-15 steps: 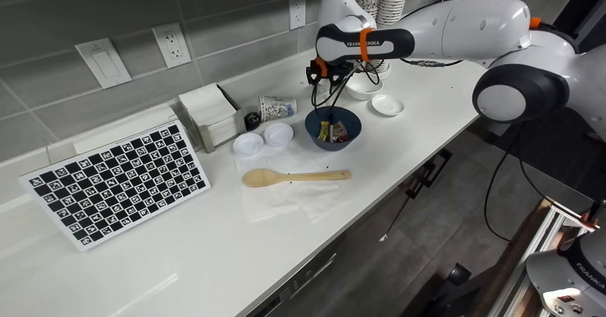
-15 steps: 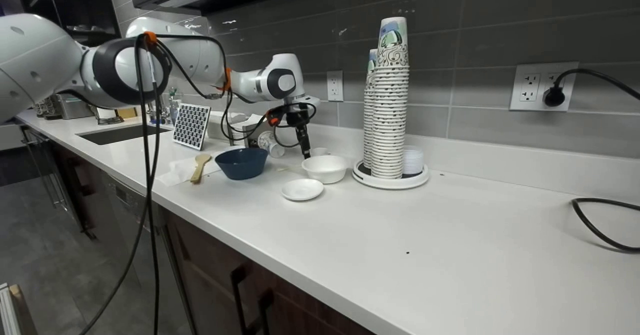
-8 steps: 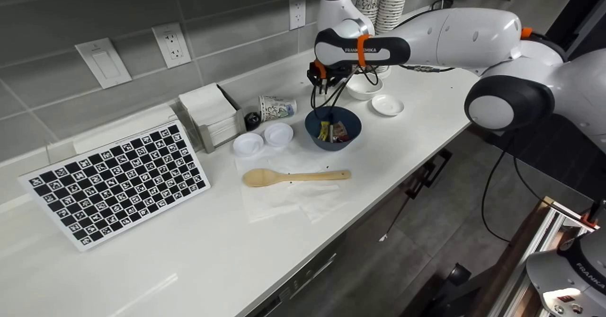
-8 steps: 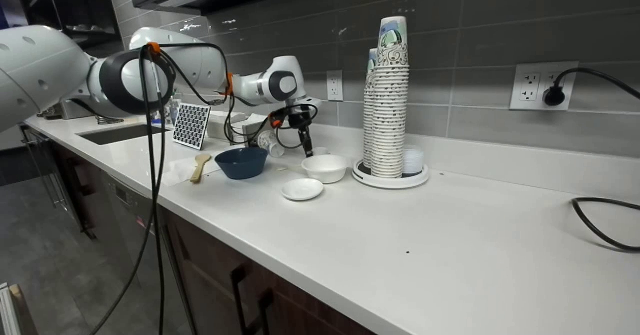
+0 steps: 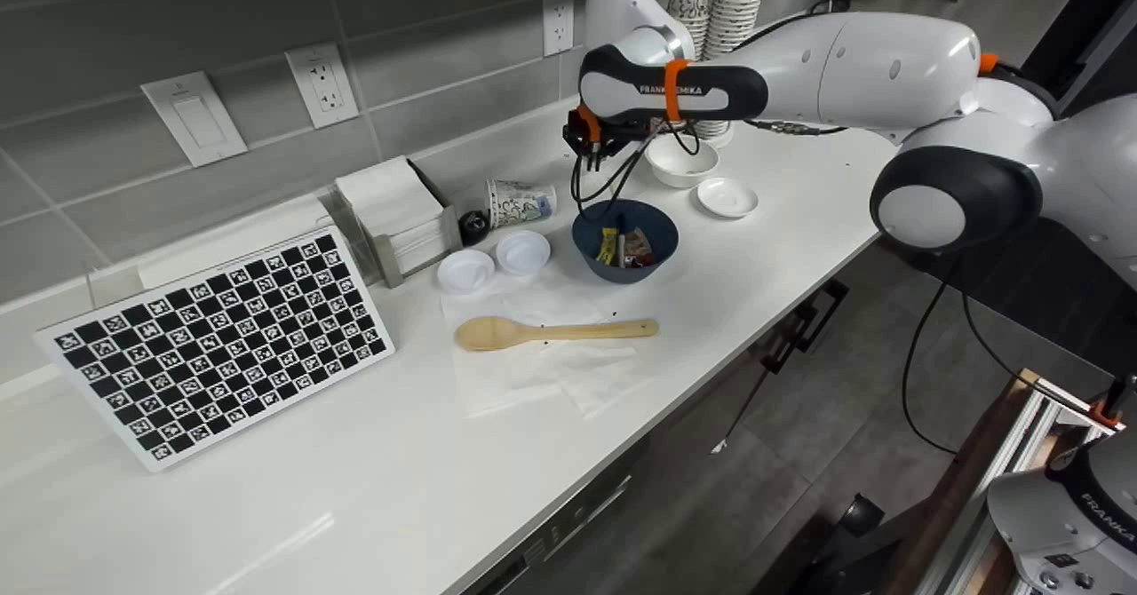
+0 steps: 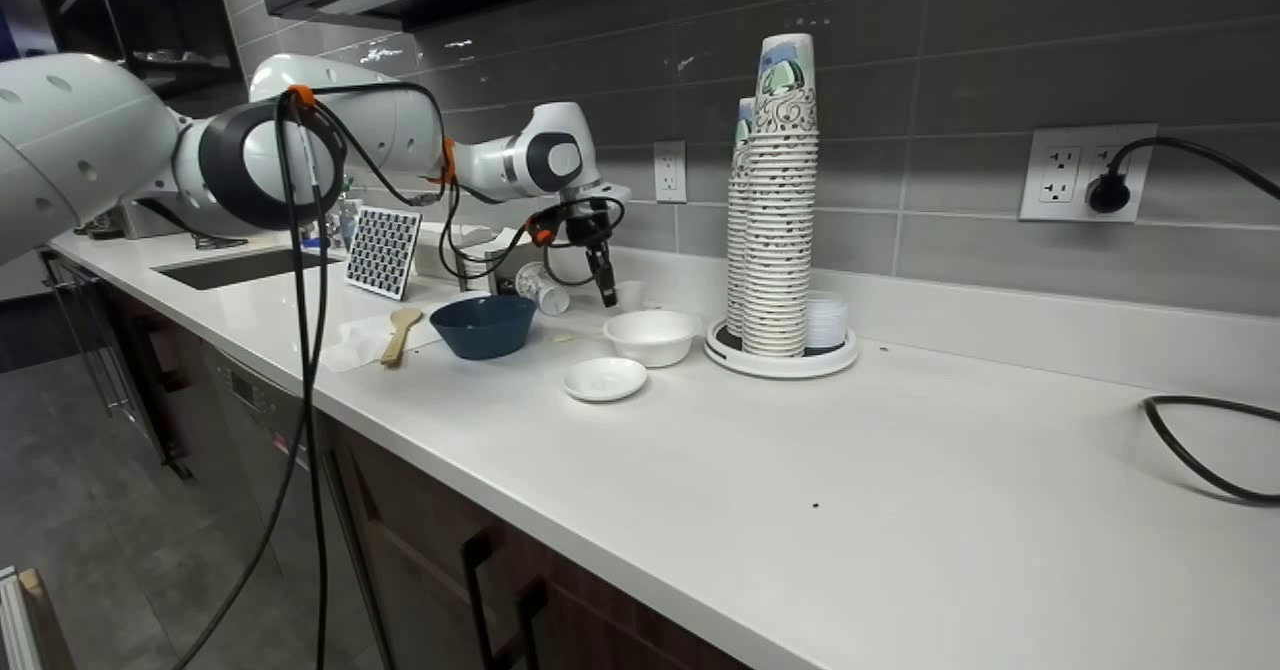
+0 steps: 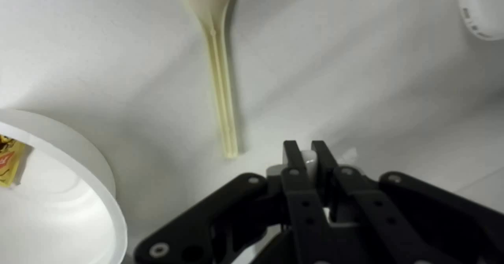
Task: Put the sachet in the bowl and put the white item on the white object
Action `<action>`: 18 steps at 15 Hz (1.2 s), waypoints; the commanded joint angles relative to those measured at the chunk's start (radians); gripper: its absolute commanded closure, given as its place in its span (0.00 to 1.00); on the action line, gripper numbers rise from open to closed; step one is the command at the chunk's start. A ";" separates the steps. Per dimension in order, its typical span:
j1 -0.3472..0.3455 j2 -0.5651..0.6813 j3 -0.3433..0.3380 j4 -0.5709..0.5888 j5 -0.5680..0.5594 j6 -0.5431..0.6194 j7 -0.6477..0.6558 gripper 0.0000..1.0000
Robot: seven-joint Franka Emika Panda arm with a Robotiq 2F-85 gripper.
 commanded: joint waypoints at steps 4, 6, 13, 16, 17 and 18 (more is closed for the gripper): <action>-0.041 -0.192 0.129 -0.122 0.118 0.056 -0.149 0.97; -0.065 -0.252 0.183 -0.181 0.171 0.051 -0.232 0.97; -0.104 -0.479 0.229 -0.475 0.224 -0.078 -0.274 0.97; -0.114 -0.554 0.235 -0.606 0.255 0.023 -0.271 0.97; -0.081 -0.452 0.200 -0.445 0.222 -0.052 -0.263 0.89; -0.082 -0.475 0.200 -0.484 0.231 -0.029 -0.263 0.89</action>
